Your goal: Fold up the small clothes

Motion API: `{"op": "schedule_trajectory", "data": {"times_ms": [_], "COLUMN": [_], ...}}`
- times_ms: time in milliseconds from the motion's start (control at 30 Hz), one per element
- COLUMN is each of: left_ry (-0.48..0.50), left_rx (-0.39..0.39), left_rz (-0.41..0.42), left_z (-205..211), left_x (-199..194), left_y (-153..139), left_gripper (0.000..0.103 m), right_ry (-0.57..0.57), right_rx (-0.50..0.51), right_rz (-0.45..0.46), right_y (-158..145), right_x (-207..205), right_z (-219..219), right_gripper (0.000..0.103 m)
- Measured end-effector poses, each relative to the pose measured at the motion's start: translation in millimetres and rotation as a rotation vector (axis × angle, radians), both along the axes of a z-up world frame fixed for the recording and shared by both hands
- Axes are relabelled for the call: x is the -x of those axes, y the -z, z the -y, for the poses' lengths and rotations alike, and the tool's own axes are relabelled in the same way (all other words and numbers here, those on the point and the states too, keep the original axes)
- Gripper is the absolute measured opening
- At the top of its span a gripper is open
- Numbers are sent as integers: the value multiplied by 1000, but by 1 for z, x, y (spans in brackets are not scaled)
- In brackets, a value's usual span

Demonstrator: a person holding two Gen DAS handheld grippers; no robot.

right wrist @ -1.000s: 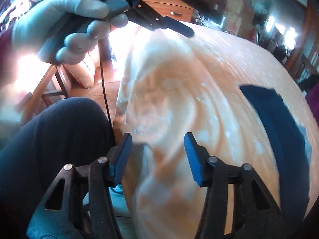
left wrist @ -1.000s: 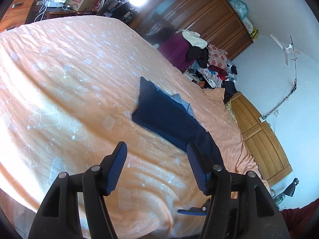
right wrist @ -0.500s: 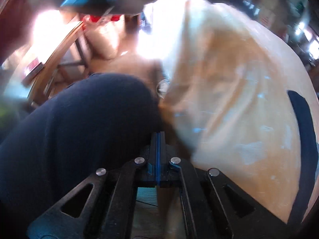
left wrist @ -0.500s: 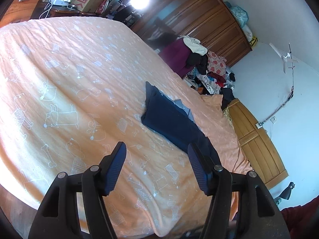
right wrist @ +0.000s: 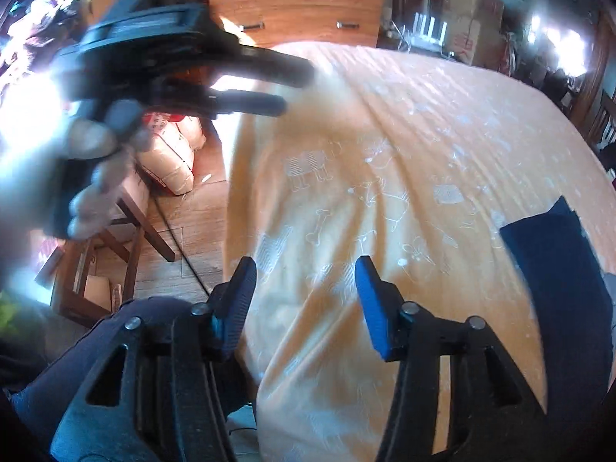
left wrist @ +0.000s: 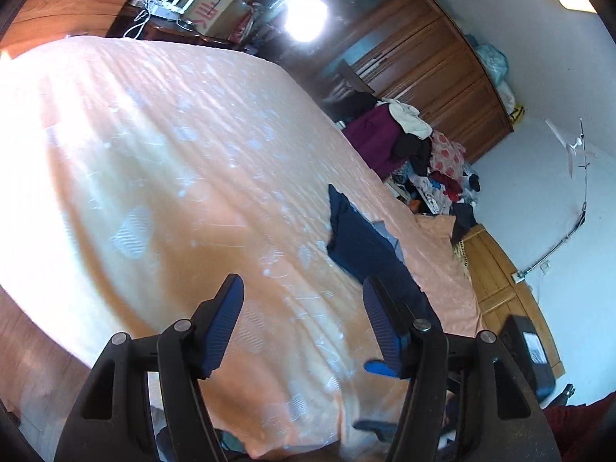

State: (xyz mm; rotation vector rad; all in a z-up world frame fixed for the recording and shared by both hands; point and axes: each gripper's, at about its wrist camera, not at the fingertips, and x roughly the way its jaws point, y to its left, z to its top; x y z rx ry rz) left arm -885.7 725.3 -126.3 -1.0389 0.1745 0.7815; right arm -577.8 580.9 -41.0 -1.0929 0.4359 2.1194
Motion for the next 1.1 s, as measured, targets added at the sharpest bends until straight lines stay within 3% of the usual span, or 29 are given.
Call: {"op": "schedule_trajectory", "data": {"times_ms": [100,200,233,267,300,400,467,567,667,700,767,800,933,1100], "left_ry": [-10,-33,-42,-47,-51,-56,-60,-70,-55,-40,23,51,210,315], "left_rx": [9,12,12,11,11,4,-6,-2,-21,-27,-45,-52,-75,-50], "left_rz": [-13,-6,-4,-3,-1,2,2,9,15,17,12,6,-34,-18], "left_z": [4,5,5,4,4,4,3,-2,-4,-5,-6,-7,-14,-30], "left_x": [8,17,20,22,24,31,35,36,32,29,15,7,-49,-111], "left_y": [5,8,9,9,9,8,7,7,-1,-4,-12,-15,-20,-18], "left_gripper": [65,65,65,65,65,65,65,65,65,65,65,66,66,66], "right_ry": [-9,-34,-29,-23,-21,-84,-169,-268,-248,-214,-123,-57,215,692], "right_rx": [23,-19,-25,-24,-18,-25,51,58,10,3,-1,5,28,62], "right_rz": [-17,61,101,127,111,83,68,91,32,-10,-91,-134,-198,-224], "right_y": [2,8,14,20,20,7,15,26,7,-5,-24,-31,-38,-24], "right_x": [8,29,32,34,35,47,63,82,69,54,18,-8,-113,-303], "right_z": [-1,-2,-7,-9,-8,12,25,48,57,57,51,49,46,62], "right_gripper": [50,44,20,6,0,0,0,0,0,2,23,39,39,42]}}
